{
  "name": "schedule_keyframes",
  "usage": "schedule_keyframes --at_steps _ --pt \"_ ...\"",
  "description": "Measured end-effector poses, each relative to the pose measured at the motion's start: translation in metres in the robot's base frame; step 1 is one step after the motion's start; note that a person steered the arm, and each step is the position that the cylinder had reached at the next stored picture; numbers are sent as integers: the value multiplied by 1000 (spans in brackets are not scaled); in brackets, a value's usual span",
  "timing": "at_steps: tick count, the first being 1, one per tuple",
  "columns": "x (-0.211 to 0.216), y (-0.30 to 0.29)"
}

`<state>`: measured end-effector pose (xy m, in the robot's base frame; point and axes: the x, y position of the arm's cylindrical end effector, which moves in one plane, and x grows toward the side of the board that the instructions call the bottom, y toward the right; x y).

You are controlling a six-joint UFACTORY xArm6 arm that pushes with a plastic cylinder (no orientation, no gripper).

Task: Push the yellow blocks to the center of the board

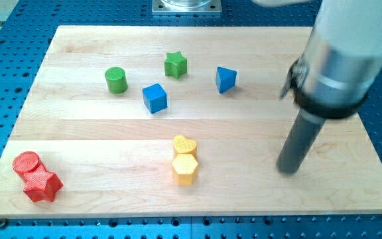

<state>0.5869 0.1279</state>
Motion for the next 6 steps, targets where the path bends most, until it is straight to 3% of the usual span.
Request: schedule_keyframes --at_steps 1,3,4,5,6 --pt "32 -49" --pt "31 -192" --pt "30 -185" --pt "19 -141" --pt "-9 -133"
